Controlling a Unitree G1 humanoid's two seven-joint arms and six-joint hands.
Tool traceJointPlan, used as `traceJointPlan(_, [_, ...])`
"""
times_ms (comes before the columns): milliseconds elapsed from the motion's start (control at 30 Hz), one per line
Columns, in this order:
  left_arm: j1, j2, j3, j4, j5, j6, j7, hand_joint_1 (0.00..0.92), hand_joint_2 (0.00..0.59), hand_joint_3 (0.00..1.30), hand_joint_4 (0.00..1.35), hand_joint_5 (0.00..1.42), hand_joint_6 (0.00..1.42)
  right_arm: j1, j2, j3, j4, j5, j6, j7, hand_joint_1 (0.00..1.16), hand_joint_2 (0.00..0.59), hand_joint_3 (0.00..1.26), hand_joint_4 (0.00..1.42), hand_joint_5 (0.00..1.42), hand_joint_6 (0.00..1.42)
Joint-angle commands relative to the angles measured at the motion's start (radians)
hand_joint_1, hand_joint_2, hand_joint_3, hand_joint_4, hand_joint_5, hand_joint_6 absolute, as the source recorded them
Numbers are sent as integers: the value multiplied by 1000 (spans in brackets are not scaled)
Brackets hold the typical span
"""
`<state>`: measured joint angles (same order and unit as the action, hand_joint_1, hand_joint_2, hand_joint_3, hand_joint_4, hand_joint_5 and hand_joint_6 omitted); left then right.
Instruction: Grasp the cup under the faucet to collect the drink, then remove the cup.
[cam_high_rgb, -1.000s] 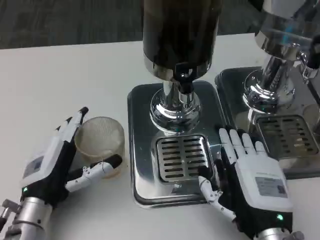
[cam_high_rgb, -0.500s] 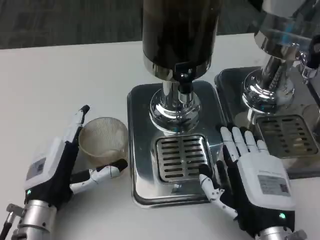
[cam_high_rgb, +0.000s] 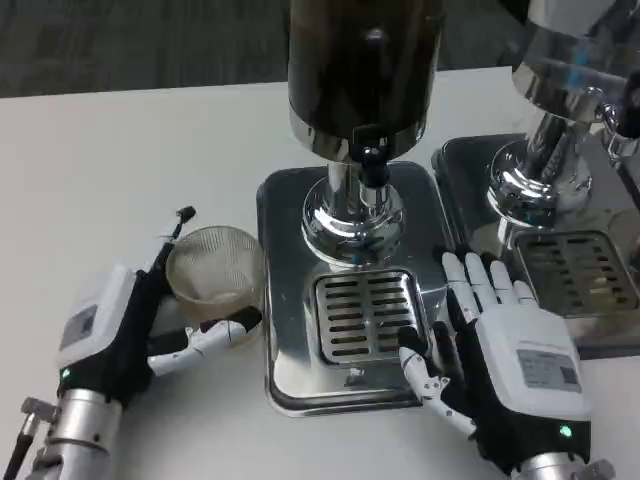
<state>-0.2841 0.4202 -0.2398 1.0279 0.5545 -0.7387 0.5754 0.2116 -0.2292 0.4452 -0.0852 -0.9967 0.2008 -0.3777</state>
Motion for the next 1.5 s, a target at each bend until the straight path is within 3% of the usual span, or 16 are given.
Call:
traceJointPlan(33, [9,-5,-23,6,25,-4,39,463,112,285,570,846,1054,10,0,-4,-9,-2,6,9,94,429,34,0,0,56])
traceJointPlan(267, [23,-7,-35,-11,72,27,177,493,130,389,652,905,1127,6,0,-7,-4,6,2,10,93,429,34,0,0,73])
traceJointPlan(567, [25,-9,-41,-16,93,47,272,488,124,407,677,924,1143,4,-3,-9,-1,10,-2,11,93,432,34,0,0,76])
traceJointPlan(833, [20,-17,-48,-15,89,47,296,503,137,503,755,1003,1210,4,-8,-12,-3,8,-5,7,93,434,34,0,0,89])
traceJointPlan(1500, [13,-41,-61,-105,104,16,318,504,118,508,743,972,1188,-1,-9,-20,-6,-3,-1,-10,92,434,34,0,0,81])
